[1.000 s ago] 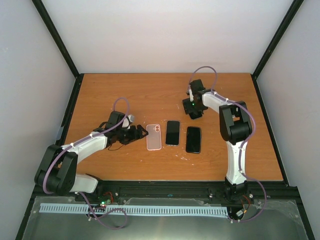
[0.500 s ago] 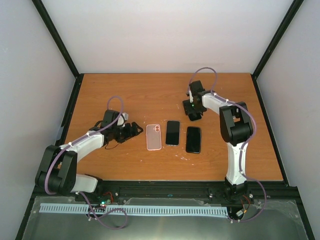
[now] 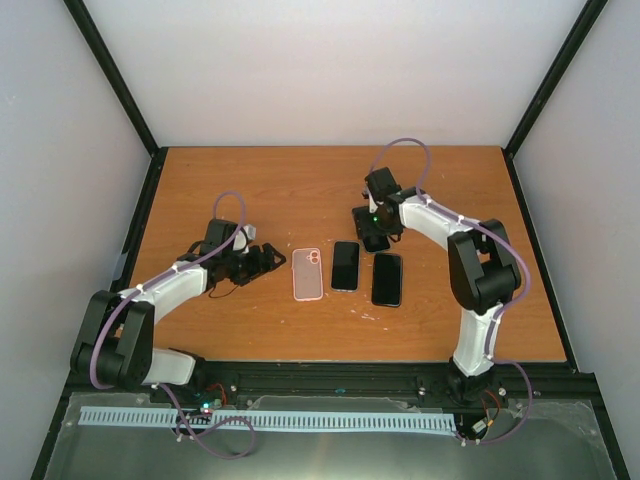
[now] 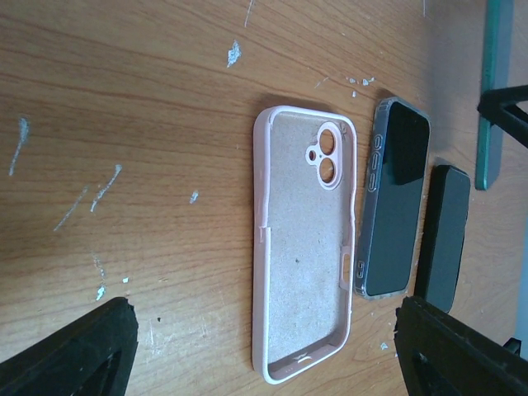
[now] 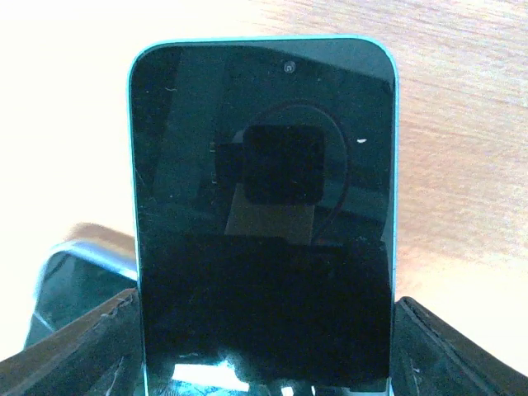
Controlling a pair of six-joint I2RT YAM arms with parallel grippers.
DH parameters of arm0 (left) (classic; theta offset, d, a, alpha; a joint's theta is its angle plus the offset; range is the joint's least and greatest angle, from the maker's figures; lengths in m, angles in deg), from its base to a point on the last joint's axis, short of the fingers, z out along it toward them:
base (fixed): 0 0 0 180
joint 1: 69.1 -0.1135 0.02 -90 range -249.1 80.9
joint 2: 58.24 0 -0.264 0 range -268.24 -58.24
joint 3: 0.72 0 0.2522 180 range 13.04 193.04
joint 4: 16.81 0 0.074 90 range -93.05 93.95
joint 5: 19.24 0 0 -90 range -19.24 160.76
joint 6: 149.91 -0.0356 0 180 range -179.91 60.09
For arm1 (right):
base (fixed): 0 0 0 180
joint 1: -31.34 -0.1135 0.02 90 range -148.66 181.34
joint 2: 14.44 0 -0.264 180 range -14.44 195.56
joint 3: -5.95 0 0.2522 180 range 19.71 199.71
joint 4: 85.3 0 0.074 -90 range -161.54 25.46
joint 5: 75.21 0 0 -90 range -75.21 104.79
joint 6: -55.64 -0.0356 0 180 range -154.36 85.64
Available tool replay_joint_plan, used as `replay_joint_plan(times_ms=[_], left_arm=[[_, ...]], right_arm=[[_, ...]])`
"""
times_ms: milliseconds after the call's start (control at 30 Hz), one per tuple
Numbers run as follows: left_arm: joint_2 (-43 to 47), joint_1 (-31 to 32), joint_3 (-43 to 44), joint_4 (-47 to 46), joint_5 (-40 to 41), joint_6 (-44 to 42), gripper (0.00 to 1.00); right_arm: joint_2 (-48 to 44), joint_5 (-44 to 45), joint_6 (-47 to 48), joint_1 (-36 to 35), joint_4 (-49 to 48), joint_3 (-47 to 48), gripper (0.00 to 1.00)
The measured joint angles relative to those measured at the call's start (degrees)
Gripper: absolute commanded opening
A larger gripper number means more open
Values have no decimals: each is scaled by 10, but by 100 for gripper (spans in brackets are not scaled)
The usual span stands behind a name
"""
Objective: Put the phone into the phone case
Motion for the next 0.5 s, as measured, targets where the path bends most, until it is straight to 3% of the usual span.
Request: replay_joint_plan(times_ms=[500], left_arm=[[23,-26,-25,-13,-14,3,86]], right_arm=[[-133,-54,-191,-142,-68,-144,59]])
